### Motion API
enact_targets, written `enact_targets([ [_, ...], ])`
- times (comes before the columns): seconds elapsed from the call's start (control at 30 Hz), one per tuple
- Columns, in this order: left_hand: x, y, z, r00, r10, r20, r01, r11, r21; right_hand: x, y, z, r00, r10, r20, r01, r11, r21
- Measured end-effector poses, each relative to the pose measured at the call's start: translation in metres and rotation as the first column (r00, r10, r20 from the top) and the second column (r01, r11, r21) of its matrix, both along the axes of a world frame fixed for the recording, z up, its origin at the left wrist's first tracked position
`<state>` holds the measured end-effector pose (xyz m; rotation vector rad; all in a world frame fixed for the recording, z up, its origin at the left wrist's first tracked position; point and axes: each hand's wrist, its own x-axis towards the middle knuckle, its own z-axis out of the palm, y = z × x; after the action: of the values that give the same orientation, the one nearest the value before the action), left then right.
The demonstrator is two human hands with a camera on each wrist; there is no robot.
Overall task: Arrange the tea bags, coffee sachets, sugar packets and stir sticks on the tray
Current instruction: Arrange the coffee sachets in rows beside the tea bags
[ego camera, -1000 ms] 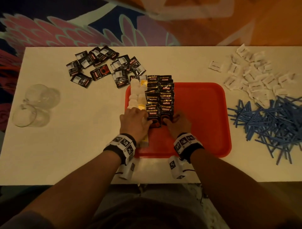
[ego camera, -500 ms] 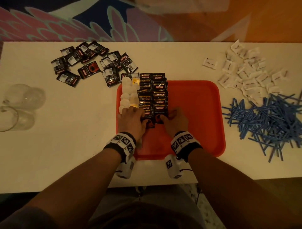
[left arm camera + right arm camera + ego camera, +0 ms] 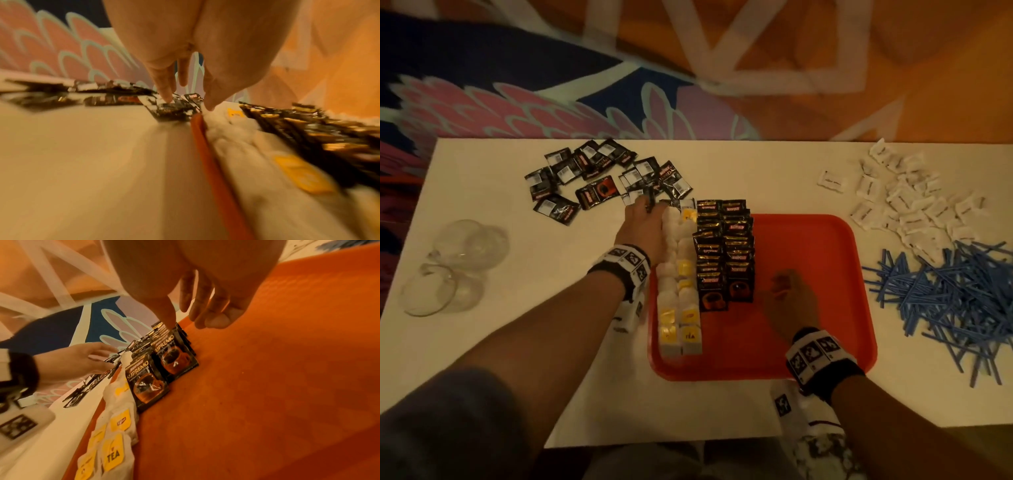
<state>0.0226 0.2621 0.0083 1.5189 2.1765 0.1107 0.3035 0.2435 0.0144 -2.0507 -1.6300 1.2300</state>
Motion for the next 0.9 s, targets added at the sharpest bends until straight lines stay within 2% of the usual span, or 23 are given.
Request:
enact_targets([
  [0.1, -0.02, 0.033, 0.0, 0.981, -0.158, -0.11, 0.147, 0.984, -0.105, 0.002, -0.008, 0.006, 0.999, 0.026, 0.019, -0.027, 0.999, 0.019],
  [0.23, -0.041, 0.062, 0.001, 0.95, -0.303, -0.073, 0.277, 0.927, -0.252, 0.001, -0.024, 0.007, 0.996, 0.053, 0.077, -0.054, 0.998, 0.017],
  [0.37, -0.063, 0.057, -0.012, 0.912, -0.402, -0.087, 0.349, 0.868, -0.354, -0.011, -0.038, 0.01, 0.991, 0.093, 0.098, -0.097, 0.995, 0.038],
  [0.63, -0.082, -0.027, -0.011, 0.939, -0.32, -0.123, 0.246, 0.879, -0.408, -0.06, -0.046, 0.019, 0.983, 0.166, 0.077, -0.167, 0.986, 0.009],
  [0.8, -0.085, -0.09, -0.018, 0.98, -0.197, -0.022, 0.18, 0.932, -0.314, -0.104, -0.047, 0.024, 0.951, 0.299, 0.075, -0.299, 0.954, -0.003],
  [0.9, -0.088, -0.12, -0.021, 0.988, -0.149, -0.028, 0.141, 0.971, -0.194, -0.13, -0.047, 0.031, 0.931, 0.361, 0.049, -0.36, 0.932, -0.027],
])
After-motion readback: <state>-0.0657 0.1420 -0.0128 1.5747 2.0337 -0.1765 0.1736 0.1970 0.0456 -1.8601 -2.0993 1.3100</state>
